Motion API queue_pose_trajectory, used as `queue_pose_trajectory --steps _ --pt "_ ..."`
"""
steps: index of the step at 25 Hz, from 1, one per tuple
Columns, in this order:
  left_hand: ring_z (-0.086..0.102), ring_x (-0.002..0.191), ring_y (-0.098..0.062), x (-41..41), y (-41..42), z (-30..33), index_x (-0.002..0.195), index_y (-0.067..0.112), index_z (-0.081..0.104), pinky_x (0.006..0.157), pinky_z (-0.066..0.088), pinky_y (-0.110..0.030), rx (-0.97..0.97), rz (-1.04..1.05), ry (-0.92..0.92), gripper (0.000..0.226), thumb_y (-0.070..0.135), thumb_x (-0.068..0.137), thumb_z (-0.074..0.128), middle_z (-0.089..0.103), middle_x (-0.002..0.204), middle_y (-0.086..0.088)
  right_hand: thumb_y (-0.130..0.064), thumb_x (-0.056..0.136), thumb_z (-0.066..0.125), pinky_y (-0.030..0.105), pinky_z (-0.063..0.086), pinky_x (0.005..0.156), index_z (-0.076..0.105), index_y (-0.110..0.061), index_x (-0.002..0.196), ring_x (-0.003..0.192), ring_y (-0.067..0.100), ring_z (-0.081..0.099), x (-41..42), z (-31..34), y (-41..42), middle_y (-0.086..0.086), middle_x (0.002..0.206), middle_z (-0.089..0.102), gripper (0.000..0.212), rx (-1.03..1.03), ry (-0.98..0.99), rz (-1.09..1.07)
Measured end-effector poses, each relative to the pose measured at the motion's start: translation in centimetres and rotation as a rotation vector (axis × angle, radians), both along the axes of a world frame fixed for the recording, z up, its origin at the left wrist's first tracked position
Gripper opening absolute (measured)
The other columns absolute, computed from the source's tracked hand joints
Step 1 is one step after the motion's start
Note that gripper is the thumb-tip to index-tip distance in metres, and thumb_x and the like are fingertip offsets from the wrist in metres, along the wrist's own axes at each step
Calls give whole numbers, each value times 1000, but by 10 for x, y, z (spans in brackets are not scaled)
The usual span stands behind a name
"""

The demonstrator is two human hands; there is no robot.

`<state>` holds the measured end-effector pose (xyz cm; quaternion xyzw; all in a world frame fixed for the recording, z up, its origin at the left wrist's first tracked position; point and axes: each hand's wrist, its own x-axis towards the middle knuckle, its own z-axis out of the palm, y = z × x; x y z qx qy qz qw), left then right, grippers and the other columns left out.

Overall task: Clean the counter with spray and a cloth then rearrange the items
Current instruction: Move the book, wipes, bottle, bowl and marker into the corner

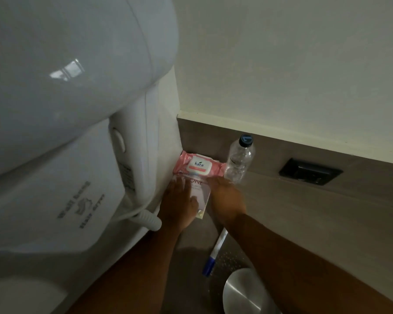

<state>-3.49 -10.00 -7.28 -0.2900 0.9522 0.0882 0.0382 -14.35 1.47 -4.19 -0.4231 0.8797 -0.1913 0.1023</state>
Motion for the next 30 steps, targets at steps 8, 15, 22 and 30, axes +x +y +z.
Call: queue_pose_trajectory --steps 8,15,22,30 --pt "13 150 -33 16 25 -17 155 7 8 120 16 -46 63 168 47 91 66 92 34 11 163 -16 -33 79 77 42 48 97 37 -22 135 119 17 52 -32 -9 23 -1 132 53 70 -478 -572 -679" --pt "4 151 -32 10 23 -27 155 7 -2 121 6 -44 66 169 50 101 74 87 32 2 163 -18 -33 80 75 45 53 87 43 -23 112 105 23 59 -48 -16 -4 4 114 60 46 -355 -425 -613" --pt "1 151 -32 6 22 -22 155 7 -5 121 1 -43 98 167 -6 101 73 88 34 -3 164 -17 -31 80 77 38 51 83 46 -14 116 99 17 55 -55 -14 0 -1 108 56 50 -270 -443 -561" --pt "8 150 -37 12 38 7 155 7 7 120 8 -49 129 200 27 94 71 88 22 8 163 -20 -33 91 63 30 42 78 59 -9 110 98 21 58 -19 32 86 3 102 58 30 -24 -374 -379"
